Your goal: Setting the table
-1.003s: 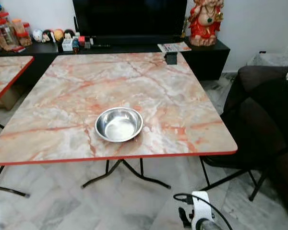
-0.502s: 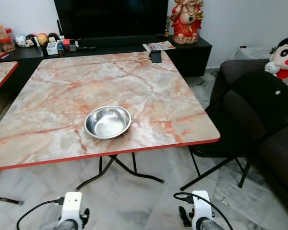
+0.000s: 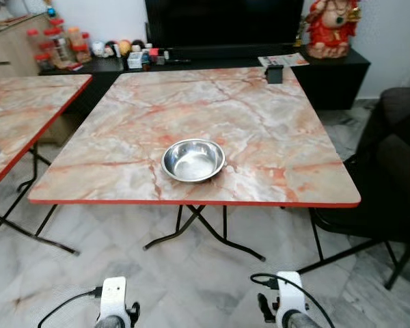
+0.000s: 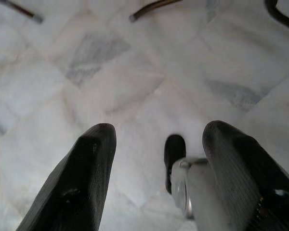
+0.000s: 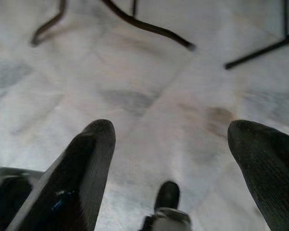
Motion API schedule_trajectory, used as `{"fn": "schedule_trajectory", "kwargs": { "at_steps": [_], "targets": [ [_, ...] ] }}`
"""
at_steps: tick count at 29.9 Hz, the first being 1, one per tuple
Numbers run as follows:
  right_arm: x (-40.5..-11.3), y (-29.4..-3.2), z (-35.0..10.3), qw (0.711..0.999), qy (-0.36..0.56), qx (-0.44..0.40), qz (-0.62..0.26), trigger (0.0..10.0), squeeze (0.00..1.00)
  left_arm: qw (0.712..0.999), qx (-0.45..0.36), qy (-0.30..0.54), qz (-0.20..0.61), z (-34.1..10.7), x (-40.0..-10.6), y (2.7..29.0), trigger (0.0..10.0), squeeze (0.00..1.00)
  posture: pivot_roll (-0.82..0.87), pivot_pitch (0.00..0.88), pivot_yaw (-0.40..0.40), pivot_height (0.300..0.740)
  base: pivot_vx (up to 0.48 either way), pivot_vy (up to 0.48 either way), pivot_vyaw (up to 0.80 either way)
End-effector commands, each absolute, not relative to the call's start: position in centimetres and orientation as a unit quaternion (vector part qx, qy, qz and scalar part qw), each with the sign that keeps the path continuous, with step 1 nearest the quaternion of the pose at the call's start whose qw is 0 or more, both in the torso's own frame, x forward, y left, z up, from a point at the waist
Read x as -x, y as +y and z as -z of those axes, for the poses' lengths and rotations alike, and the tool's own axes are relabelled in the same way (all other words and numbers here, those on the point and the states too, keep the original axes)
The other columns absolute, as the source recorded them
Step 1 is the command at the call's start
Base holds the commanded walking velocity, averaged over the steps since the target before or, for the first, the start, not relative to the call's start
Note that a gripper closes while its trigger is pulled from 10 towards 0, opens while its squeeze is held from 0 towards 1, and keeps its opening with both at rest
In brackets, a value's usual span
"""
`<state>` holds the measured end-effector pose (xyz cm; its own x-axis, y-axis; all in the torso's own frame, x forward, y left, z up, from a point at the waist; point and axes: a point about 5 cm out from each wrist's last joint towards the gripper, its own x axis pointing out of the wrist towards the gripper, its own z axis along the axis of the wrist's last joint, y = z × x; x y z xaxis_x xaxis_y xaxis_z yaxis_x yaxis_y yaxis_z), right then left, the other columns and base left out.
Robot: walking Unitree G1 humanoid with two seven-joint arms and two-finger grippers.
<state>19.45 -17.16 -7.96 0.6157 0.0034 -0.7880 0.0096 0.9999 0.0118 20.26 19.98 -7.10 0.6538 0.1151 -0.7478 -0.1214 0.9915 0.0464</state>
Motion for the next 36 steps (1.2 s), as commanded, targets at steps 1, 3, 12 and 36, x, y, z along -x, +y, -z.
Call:
{"fn": "schedule_trajectory", "kwargs": {
  "at_steps": [1, 3, 12, 36],
  "targets": [
    [-19.7, -16.5, 7.9, 0.899, 0.438, -0.002, -0.008, 10.0, 0.00, 0.902, -0.006, 0.425, -0.073, 7.4, -19.6, 20.6, 10.0, 0.00, -0.02, 0.000, 0.040, 0.731, 0.000, 0.375, 0.52],
    [-19.6, -16.6, 7.9, 0.898, 0.439, 0.004, -0.009, 10.0, 0.00, 0.901, -0.004, 0.427, -0.076, 7.5, -19.4, 20.6, 10.0, 0.00, -0.02, 0.000, 0.040, 0.731, 0.000, 0.373, 0.55],
    [-19.6, -16.7, 7.9, 0.898, 0.439, -0.016, 0.000, 10.0, 0.00, 0.896, -0.002, 0.437, -0.083, 7.9, -18.7, 20.6, 10.0, 0.00, -0.02, 0.000, 0.036, 0.731, 0.000, 0.480, 0.06],
    [-19.8, -16.5, 7.8, 0.901, 0.434, -0.005, 0.003, 10.0, 0.00, 0.892, -0.017, 0.443, -0.090, 8.0, -18.5, 20.6, 10.0, 0.00, -0.02, 0.000, 0.060, 0.731, 0.000, 0.480, 0.22]
  ]
}}
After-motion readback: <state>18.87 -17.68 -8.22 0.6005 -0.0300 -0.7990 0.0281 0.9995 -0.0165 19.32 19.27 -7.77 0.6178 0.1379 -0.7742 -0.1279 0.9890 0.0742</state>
